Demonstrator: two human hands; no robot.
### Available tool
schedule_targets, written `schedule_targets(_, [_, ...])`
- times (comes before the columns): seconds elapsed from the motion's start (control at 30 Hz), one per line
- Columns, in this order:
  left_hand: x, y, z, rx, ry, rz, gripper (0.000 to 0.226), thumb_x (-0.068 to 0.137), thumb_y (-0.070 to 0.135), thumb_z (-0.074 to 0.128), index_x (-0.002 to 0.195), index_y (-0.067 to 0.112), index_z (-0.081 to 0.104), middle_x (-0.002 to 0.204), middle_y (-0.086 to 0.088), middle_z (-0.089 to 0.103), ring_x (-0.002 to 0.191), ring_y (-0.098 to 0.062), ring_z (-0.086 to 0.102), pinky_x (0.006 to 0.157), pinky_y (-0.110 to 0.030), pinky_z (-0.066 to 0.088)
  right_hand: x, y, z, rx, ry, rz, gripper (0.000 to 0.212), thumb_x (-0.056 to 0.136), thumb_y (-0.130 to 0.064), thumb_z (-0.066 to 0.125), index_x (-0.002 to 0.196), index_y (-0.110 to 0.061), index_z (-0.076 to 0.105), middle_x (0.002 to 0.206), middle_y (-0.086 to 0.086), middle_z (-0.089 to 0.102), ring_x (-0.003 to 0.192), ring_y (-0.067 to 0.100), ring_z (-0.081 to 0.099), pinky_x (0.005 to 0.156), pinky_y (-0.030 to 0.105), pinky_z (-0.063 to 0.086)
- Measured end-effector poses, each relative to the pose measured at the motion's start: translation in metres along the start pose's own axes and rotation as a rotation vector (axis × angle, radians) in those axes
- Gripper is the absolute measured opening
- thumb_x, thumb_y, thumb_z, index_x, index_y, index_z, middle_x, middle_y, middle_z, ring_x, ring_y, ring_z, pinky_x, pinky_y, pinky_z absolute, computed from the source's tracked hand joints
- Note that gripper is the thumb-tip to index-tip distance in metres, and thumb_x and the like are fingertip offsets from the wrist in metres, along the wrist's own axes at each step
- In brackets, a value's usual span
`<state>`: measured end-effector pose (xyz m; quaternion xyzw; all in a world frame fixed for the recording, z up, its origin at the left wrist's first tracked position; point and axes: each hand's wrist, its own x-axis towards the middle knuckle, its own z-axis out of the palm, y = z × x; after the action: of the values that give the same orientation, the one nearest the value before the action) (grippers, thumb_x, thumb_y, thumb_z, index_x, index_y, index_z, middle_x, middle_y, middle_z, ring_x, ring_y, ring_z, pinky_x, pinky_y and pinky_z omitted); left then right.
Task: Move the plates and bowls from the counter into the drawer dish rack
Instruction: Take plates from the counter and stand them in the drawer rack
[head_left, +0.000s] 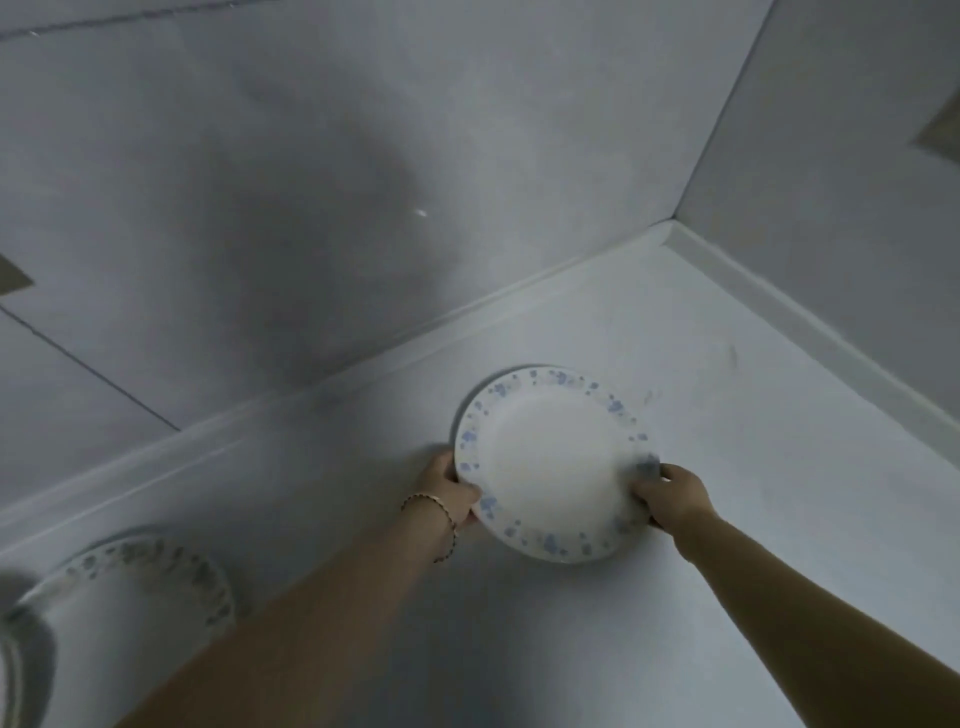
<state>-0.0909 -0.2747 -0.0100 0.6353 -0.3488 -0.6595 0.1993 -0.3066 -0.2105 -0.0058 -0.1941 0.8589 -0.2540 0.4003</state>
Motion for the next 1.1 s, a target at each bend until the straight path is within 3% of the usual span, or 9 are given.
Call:
schedule_targets(0.17, [-0.006,-0.013,-0.004,-0.05,0.022,0.008,0.052,0.085,-0.02,0.044,0.131,0.006,0.049,0.13,-0.017,0.056,0.117,-0.041,0.054,0.09,-0.051,0.049,-0.01,0.019,0.0,0.109,0.016,-0.066,0.022,0.084,0.003,0.057,0.103,0.012,0.062,0.083,0.018,0.058,0.076,0.027,0.05,0.07,0.036,0.044])
schedule_targets(0.43, [-0.093,-0.065,-0.013,-0.234,0.083,-0.061,0.063,0.084,-0.023,0.046,0.139,0.007,0.038,0.134,-0.027,0.049,0.119,-0.049,0.05,0.081,-0.052,0.046,-0.084,0.061,-0.027,0.166,-0.045,-0.156,0.013,0.086,0.001,0.053,0.089,0.004,0.065,0.06,0.01,0.053,0.053,0.02,0.043,0.061,0.03,0.042])
schedule_targets(0.5, [-0.129,-0.079,-0.013,-0.243,0.106,-0.04,0.057,0.085,-0.022,0.046,0.136,0.002,0.04,0.127,-0.027,0.053,0.11,-0.046,0.054,0.072,-0.048,0.051,-0.11,0.07,-0.037,0.14,-0.077,-0.209,0.013,0.083,0.003,0.053,0.087,0.002,0.065,0.062,0.011,0.055,0.056,0.021,0.045,0.062,0.03,0.043])
schedule_targets(0.6, [-0.191,-0.11,-0.014,-0.298,0.139,0.033,0.047,0.084,-0.023,0.043,0.124,-0.001,0.05,0.122,-0.024,0.057,0.089,-0.032,0.055,0.043,-0.028,0.055,-0.153,0.088,-0.05,0.105,-0.124,-0.317,0.015,0.082,0.004,0.054,0.091,0.006,0.065,0.075,0.015,0.061,0.069,0.024,0.053,0.071,0.035,0.046])
schedule_targets(0.67, [-0.239,-0.135,-0.016,-0.406,0.197,0.069,0.05,0.081,-0.027,0.044,0.12,0.004,0.054,0.116,-0.018,0.058,0.075,-0.028,0.055,0.048,-0.029,0.056,-0.185,0.104,-0.057,0.076,-0.159,-0.396,0.013,0.082,0.005,0.055,0.089,0.004,0.065,0.078,0.015,0.061,0.071,0.024,0.053,0.071,0.036,0.046])
schedule_targets(0.8, [-0.341,-0.193,-0.024,-0.484,0.312,0.149,0.052,0.08,-0.022,0.052,0.126,0.004,0.054,0.11,-0.015,0.058,0.073,-0.026,0.056,0.049,-0.031,0.057,-0.251,0.144,-0.063,0.02,-0.232,-0.5,0.013,0.082,0.004,0.058,0.09,0.0,0.067,0.08,0.015,0.062,0.073,0.024,0.053,0.077,0.041,0.05])
schedule_targets(0.9, [-0.406,-0.241,-0.039,-0.495,0.388,0.18,0.051,0.081,-0.02,0.052,0.125,0.006,0.054,0.116,-0.019,0.057,0.087,-0.031,0.057,0.071,-0.041,0.056,-0.302,0.176,-0.058,-0.02,-0.318,-0.542,0.018,0.082,0.004,0.059,0.097,0.005,0.068,0.081,0.016,0.063,0.074,0.024,0.055,0.084,0.045,0.052])
schedule_targets(1.03, [-0.471,-0.31,-0.071,-0.468,0.52,0.16,0.049,0.074,-0.018,0.059,0.114,0.009,0.06,0.116,-0.023,0.061,0.095,-0.034,0.06,0.085,-0.051,0.053,-0.37,0.222,-0.038,-0.08,-0.436,-0.538,0.017,0.083,0.002,0.059,0.097,-0.003,0.068,0.066,0.011,0.061,0.051,0.018,0.055,0.056,0.024,0.048])
schedule_targets(1.1, [-0.498,-0.345,-0.087,-0.519,0.577,0.124,0.054,0.075,-0.018,0.059,0.123,0.006,0.055,0.101,-0.019,0.064,0.092,-0.033,0.06,0.07,-0.043,0.059,-0.403,0.244,-0.022,-0.135,-0.5,-0.529,0.016,0.084,0.0,0.059,0.095,-0.009,0.067,0.067,0.008,0.062,0.048,0.012,0.054,0.047,0.019,0.045])
